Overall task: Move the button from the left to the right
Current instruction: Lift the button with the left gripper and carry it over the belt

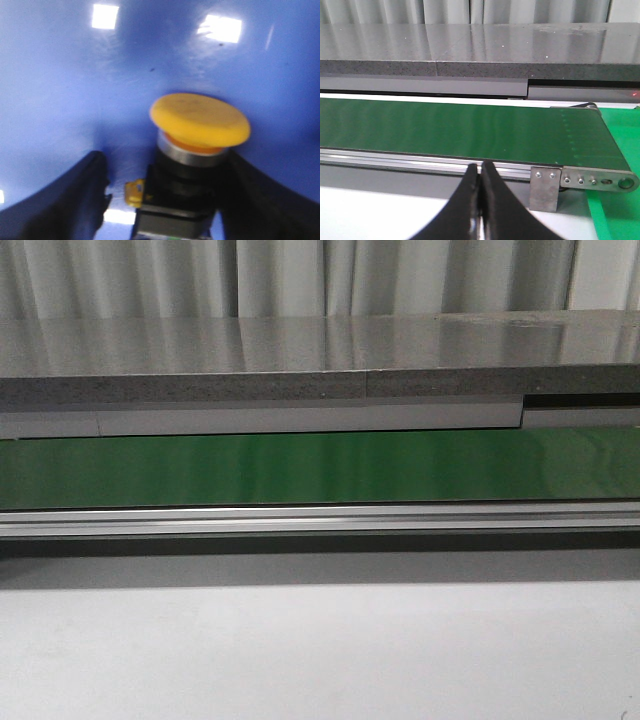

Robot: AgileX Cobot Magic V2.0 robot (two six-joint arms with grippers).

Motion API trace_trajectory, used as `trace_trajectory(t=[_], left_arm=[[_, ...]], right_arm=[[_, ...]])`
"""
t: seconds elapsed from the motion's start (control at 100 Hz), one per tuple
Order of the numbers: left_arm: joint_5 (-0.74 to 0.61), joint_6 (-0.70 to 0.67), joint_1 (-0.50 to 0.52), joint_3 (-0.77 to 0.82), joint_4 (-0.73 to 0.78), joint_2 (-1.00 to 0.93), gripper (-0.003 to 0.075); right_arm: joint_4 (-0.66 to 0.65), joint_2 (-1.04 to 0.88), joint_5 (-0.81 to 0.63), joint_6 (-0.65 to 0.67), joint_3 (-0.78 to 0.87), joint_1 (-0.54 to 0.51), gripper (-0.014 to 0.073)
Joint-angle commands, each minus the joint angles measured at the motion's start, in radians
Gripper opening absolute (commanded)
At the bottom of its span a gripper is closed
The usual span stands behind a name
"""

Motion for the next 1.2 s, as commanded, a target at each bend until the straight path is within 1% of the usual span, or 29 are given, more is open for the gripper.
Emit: trace_trajectory(t=[0.0, 0.08, 0.13, 0.2, 0.27, 0.54, 0.72, 0.84, 1.19], left_arm=[[-0.007, -0.005, -0.004, -0.018, -0.018, -0.036, 0.0274], [-0.007, -0.005, -0.004, -0.018, -0.018, -0.036, 0.0177], [-0.007, -0.005, -0.004, -0.018, -0.018, -0.036, 0.0136], [0.012, -0.005, -0.004, -0.029, -0.018, -0.036, 0.0099], [0.037, -0.005, -0.004, -0.053, -0.018, -0.036, 0.0081], [0.130, -0.005, -0.004, -0.210, -0.041, -0.102, 0.0081], [0.208, 0.005, -0.010, -0.287, -0.138, -0.144, 0.0081], [0.224, 0.026, -0.034, -0.295, -0.185, -0.148, 0.0081], [0.222, 0.027, -0.148, -0.287, -0.185, -0.148, 0.0087]], right_arm=[[-0.008, -0.012, -0.084, -0.005, -0.018, -0.003, -0.0067], [-0.008, -0.012, -0.084, -0.005, -0.018, -0.003, -0.0067], [-0.008, -0.012, -0.084, -0.005, -0.018, -0.003, -0.0067], [-0.008, -0.012, -0.084, -0.005, -0.018, -0.003, -0.0067], [-0.008, -0.012, -0.084, -0.005, -0.018, -0.003, -0.0067], [-0.008, -0.012, -0.084, -0.005, -0.018, -0.003, -0.0067], [-0.008, -0.012, -0.084, -0.005, -0.018, -0.003, -0.0067], [-0.008, -0.012, -0.084, -0.005, -0.018, -0.003, -0.0067], [-0.008, -0.012, -0.084, -0.005, -0.018, -0.003, -0.0067]])
